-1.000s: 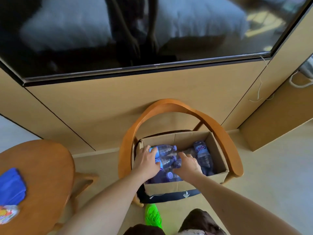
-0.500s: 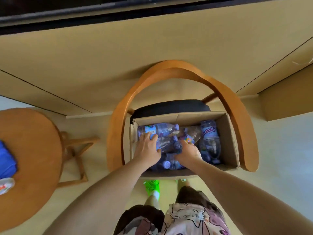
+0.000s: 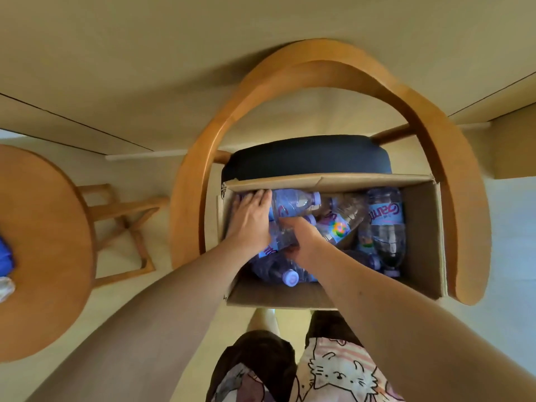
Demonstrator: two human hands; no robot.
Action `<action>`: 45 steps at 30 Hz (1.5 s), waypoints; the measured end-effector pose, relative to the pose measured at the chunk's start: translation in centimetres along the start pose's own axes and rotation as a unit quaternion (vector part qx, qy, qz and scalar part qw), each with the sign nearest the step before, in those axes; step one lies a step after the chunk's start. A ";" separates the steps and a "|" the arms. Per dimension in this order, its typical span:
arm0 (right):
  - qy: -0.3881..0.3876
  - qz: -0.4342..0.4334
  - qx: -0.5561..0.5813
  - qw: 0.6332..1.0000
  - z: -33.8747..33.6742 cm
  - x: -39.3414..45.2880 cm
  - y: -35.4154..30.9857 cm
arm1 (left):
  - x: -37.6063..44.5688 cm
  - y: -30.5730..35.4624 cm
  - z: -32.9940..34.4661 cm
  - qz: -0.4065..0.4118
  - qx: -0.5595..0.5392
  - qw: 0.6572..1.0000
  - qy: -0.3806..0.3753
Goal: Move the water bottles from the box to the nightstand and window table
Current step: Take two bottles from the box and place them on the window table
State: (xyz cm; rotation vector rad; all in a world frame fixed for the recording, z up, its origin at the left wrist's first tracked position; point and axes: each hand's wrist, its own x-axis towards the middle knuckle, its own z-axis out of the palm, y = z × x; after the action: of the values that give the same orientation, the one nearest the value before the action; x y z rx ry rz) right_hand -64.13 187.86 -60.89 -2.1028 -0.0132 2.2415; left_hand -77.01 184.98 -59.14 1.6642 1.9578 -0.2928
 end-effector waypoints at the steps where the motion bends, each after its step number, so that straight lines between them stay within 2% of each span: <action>1: -0.009 0.003 0.032 0.999 0.2 0.3 0.1 | 0.3 -0.2 0.0 0.008 0.000 1.000 0.002; 6: 0.025 -0.004 0.051 0.998 1.2 1.7 1.1 | 1.3 -1.1 -0.9 0.013 -0.073 0.997 0.017; 12: 0.053 -0.030 0.073 0.995 0.0 0.5 1.7 | 1.7 -0.8 -1.7 -0.019 -0.120 0.992 -0.017; 16: 0.011 -0.084 0.042 0.996 -2.8 -1.2 0.3 | 1.9 -0.5 -1.5 -0.028 -0.119 0.990 -0.073; 20: -0.073 -0.098 0.028 0.992 -6.1 -1.3 -2.1 | 3.0 0.6 -0.6 -0.044 -0.121 0.986 -0.106; 26: -0.125 -0.090 0.105 0.983 -7.4 -0.8 -1.6 | 4.7 0.4 0.3 -0.051 -0.111 0.980 -0.156; 29: -0.187 -0.079 0.186 0.961 -7.9 -0.6 -1.4 | 4.7 0.8 -0.1 -0.070 -0.078 0.975 -0.195; 32: -0.218 -0.069 0.215 0.950 -8.3 -0.3 -1.5 | 3.5 2.0 0.0 -0.103 -0.100 0.959 -0.246; 36: -0.232 -0.048 0.172 0.956 -9.4 -1.1 -1.7 | 1.8 2.9 -0.2 -0.131 -0.203 0.933 -0.267; 40: -0.247 -0.053 0.118 0.960 -9.9 -3.0 -1.5 | 0.3 2.3 -2.6 -0.188 -0.327 0.889 -0.260; 45: -0.217 -0.081 0.086 0.969 -9.9 -6.3 -1.6 | -1.9 2.8 -6.6 -0.197 -0.429 0.832 -0.293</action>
State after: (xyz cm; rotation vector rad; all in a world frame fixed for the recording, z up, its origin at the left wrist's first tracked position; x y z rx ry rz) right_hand -53.76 188.67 -55.17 -1.4390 -0.0131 2.4489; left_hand -75.95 187.28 -52.21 0.4970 1.5544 -0.0303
